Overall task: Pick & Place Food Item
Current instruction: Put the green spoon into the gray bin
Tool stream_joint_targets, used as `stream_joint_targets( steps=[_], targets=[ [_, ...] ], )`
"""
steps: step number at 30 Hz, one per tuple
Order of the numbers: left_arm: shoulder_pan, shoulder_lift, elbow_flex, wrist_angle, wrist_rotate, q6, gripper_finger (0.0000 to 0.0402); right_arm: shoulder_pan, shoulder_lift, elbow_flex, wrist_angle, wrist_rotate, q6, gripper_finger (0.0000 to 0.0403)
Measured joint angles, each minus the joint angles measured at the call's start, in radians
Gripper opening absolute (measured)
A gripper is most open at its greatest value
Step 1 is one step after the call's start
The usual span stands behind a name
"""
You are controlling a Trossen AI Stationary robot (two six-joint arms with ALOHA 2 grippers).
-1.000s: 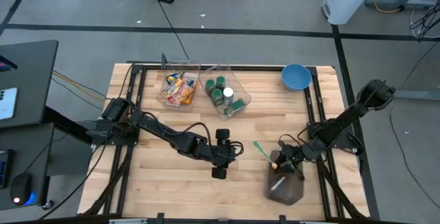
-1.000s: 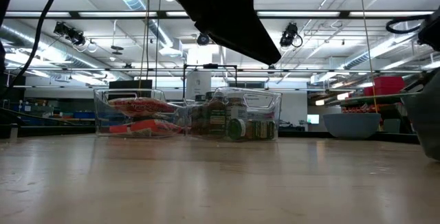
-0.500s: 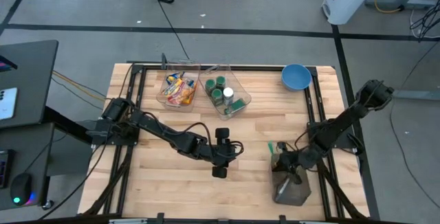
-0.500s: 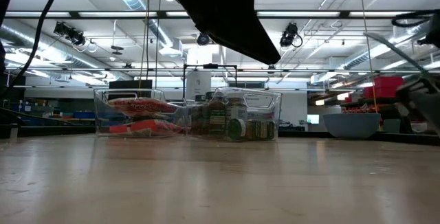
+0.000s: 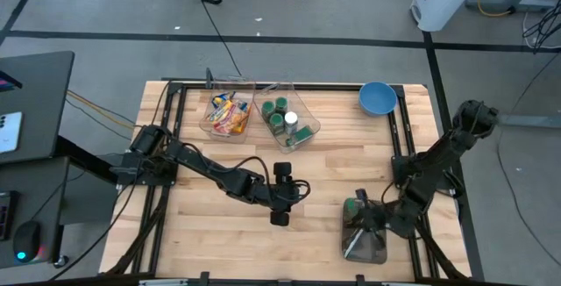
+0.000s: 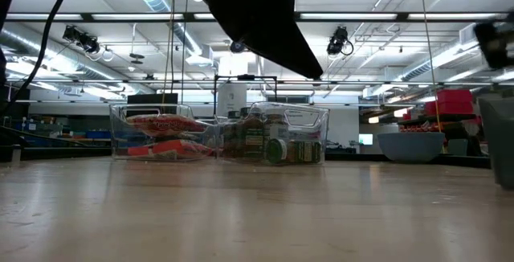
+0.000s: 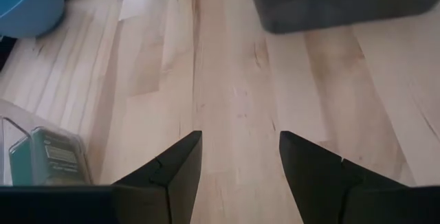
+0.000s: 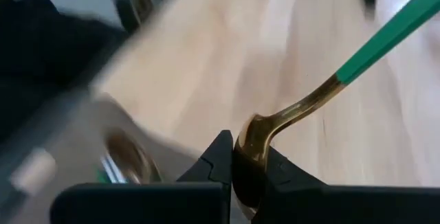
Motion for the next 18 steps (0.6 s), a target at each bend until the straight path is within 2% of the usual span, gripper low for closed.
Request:
stream_joint_targets(
  steps=[3,6,8,10,12,14,18],
  targets=[
    [-0.001,0.000,0.000,0.012,0.000,0.005,0.0203,0.040,0.000,-0.012,0.201,0.068,-0.138,0.0017],
    [-0.002,0.000,0.000,0.057,0.000,0.021,0.0203,0.067,0.000,-0.068,0.514,0.118,-0.323,0.0017],
    [-0.005,0.000,0.000,0.104,0.000,0.036,0.0203,0.080,-0.001,-0.123,0.742,0.099,-0.444,0.0017],
    [-0.009,0.000,0.000,0.156,0.001,0.058,0.0203,0.086,-0.001,-0.185,0.937,0.001,-0.530,0.0017],
    [-0.015,0.000,0.000,0.199,0.006,0.078,0.0203,0.090,-0.001,-0.245,1.083,-0.110,-0.557,0.0017],
    [-0.022,0.000,0.000,0.222,0.008,0.097,0.0203,0.100,-0.002,-0.302,1.157,-0.176,-0.532,0.0017],
    [-0.027,0.000,0.000,0.222,0.008,0.105,0.0203,0.136,-0.002,-0.386,1.158,-0.171,-0.393,0.0017]
  ],
)
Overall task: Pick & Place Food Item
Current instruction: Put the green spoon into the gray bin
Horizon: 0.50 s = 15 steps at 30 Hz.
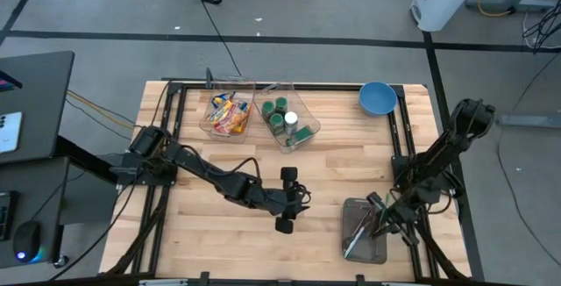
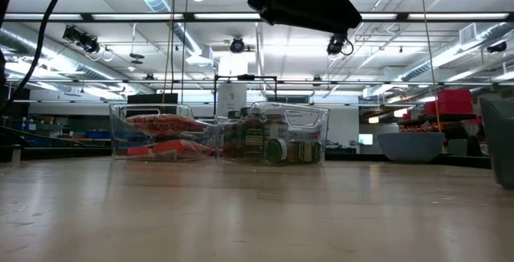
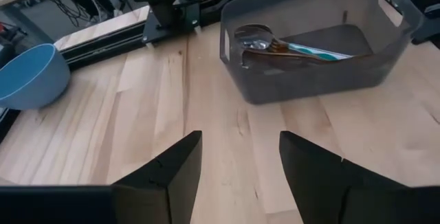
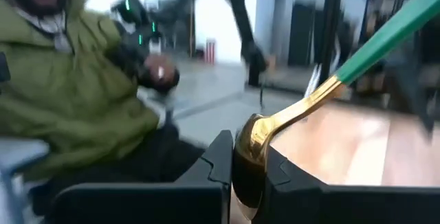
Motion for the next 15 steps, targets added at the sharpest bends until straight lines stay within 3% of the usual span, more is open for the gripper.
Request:
stream_joint_targets(
  steps=[9,15],
  targets=[
    [0.000,0.000,0.000,-0.022,0.000,-0.003,0.0203,0.054,0.000,-0.013,-0.321,0.087,0.248,0.0017],
    [0.000,0.000,0.000,-0.034,-0.002,-0.004,0.0203,0.053,-0.001,0.041,-0.495,0.112,0.293,0.0017]
  ],
)
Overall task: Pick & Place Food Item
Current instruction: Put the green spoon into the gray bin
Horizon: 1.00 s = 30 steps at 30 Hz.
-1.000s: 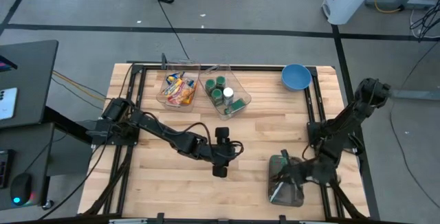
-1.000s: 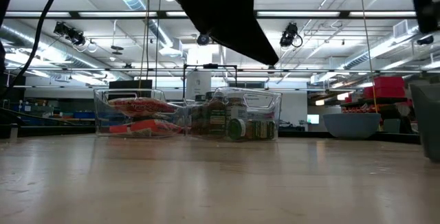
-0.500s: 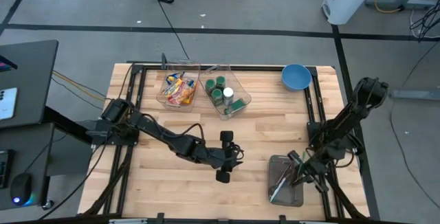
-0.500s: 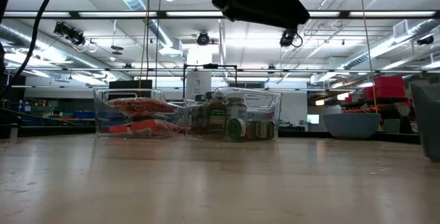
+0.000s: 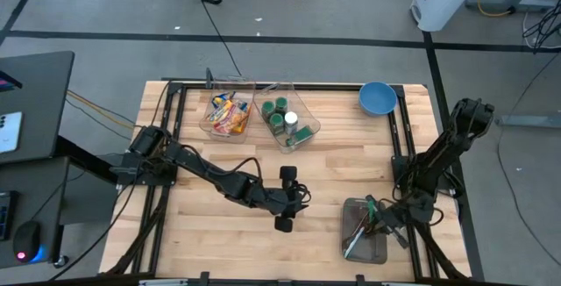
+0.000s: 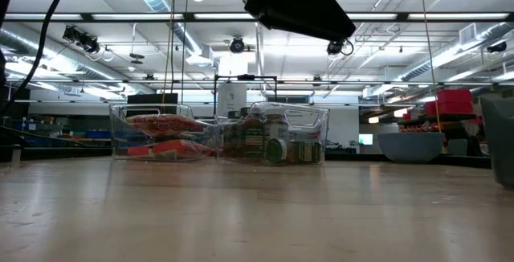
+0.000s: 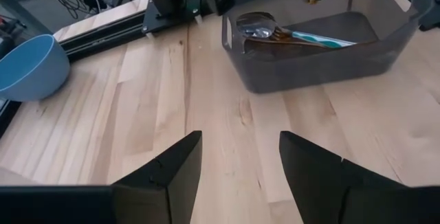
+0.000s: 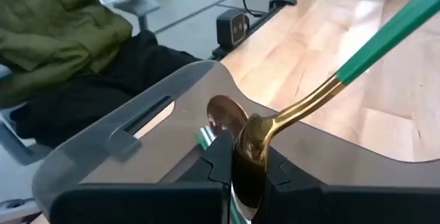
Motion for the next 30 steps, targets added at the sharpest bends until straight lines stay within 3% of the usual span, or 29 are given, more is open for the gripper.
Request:
stream_joint_targets(
  steps=[5,12,30],
  targets=[
    [0.000,0.000,0.000,-0.006,-0.002,-0.003,0.0203,0.000,0.002,0.025,-0.017,-0.007,-0.015,0.0020],
    [0.000,0.000,0.000,-0.019,-0.003,-0.004,0.0203,0.000,0.002,0.037,-0.005,0.012,-0.016,0.0081],
    [0.000,0.000,0.000,-0.030,-0.003,-0.003,0.0203,0.000,0.002,0.038,-0.022,0.047,0.037,0.0137]
  ],
)
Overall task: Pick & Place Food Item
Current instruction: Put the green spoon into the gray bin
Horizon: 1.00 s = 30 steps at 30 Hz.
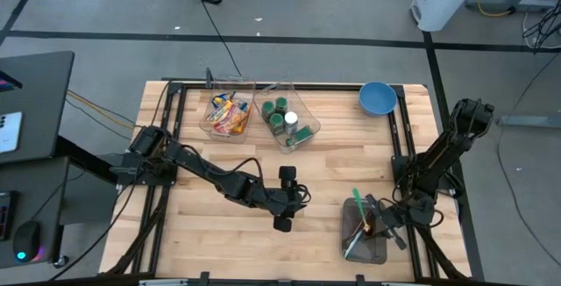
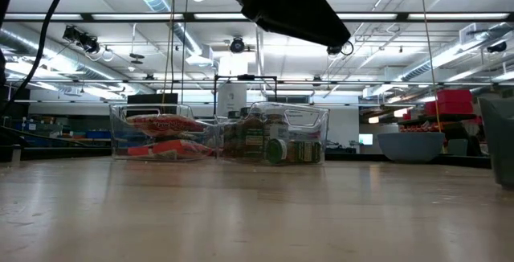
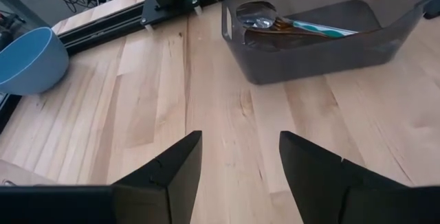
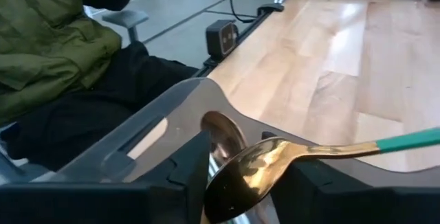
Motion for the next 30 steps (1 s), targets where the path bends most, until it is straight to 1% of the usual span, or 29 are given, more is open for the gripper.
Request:
stream_joint_targets(
  steps=[6,10,18,24,27,30],
  targets=[
    [0.000,0.000,0.000,-0.016,0.000,-0.003,0.0203,0.000,0.000,0.000,-0.038,0.051,0.019,0.0178],
    [0.000,0.000,0.000,-0.023,-0.015,-0.003,0.0203,0.000,-0.001,0.002,-0.089,0.068,0.061,0.0195],
    [0.001,0.000,0.000,-0.023,-0.021,-0.003,0.0203,0.020,-0.002,0.003,-0.095,0.074,0.081,0.0199],
    [0.012,0.000,0.000,0.000,-0.113,-0.009,0.0203,0.023,-0.002,0.003,-0.095,0.076,0.084,0.0192],
    [0.039,0.016,0.001,0.058,-0.098,-0.030,0.0203,0.023,-0.002,0.002,-0.094,0.076,0.083,0.0190],
    [0.069,0.065,0.000,0.117,-0.010,-0.045,0.0203,0.023,-0.001,0.002,-0.093,0.078,0.083,0.0190]
  ],
)
